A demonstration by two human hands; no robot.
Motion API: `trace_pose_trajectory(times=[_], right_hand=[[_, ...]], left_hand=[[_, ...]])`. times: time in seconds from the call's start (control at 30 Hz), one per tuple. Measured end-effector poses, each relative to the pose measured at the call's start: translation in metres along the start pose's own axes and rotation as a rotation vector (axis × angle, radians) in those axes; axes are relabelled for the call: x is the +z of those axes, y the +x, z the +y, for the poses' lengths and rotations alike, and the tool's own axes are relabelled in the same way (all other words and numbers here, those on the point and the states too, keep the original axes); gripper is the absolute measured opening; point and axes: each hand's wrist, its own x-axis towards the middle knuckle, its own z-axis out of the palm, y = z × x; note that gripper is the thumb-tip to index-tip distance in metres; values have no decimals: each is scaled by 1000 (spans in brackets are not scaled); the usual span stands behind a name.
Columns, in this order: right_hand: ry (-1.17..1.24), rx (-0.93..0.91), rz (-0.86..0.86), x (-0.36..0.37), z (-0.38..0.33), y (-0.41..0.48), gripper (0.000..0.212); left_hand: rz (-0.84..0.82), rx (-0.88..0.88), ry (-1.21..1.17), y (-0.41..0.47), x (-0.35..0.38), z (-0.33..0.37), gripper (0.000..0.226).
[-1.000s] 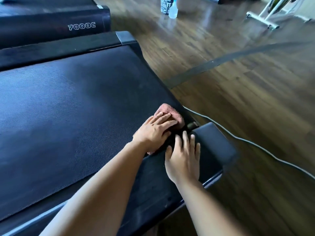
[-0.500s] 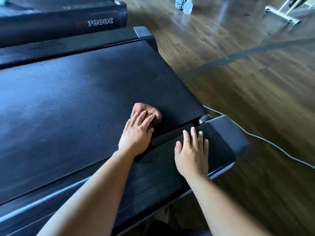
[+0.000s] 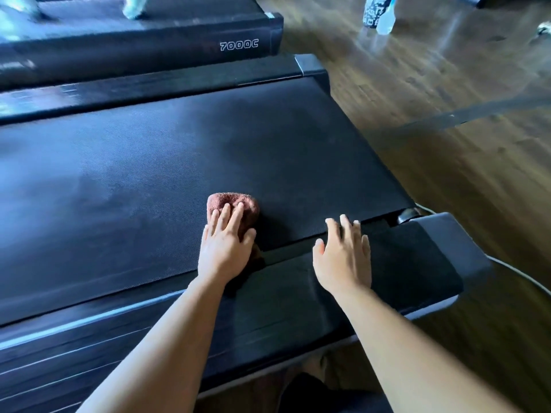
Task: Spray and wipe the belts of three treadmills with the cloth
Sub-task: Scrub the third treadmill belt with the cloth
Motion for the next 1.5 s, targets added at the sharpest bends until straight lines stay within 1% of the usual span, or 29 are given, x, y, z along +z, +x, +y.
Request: trace_pose_trajectory(times=[0.07,0.17,0.23,0.37,0.57,0.67,0.73,0.8,0.97,1.13,1.2,1.37,1.5], right_hand=[[50,-49,-9,3,-25,-3,49],[98,-132,-21,9,-61,-6,49],[121,-183,-23,11,-81,-8,50],[125,-264,-53,17,-113,-12,53],[86,-340,-91,34,-144,-16,58],[95,-373,-59,43,-155,-17,59],[81,-396,-37,50,-164,-16,59],[36,-401,-68,55,-172,-14,62],[-3,-345,-126,63,-179,-7,68],[6,-323,-140,74,-179,-8,67],[27,-312,-108,80,-178,-10,66],[58,-353,90,95,-173,-11,58],[87,-372,139,98,-173,-8,51]], left_hand=[[-33,-15,-102,-1,-11,-3,61],[-46,19,-272,-7,-30,-11,54],[-47,0,-292,-15,-41,-24,53],[-42,-48,-217,-35,-56,-62,50],[-14,-46,-63,-60,-69,-107,44],[17,-22,64,-71,-68,-121,41],[34,-2,139,-76,-64,-125,49],[60,11,185,-78,-62,-126,54],[105,1,167,-77,-61,-124,48],[87,-7,164,-76,-62,-124,47],[79,-12,164,-76,-62,-124,47],[70,-30,174,-75,-62,-123,47],[82,-25,174,-75,-61,-124,46]])
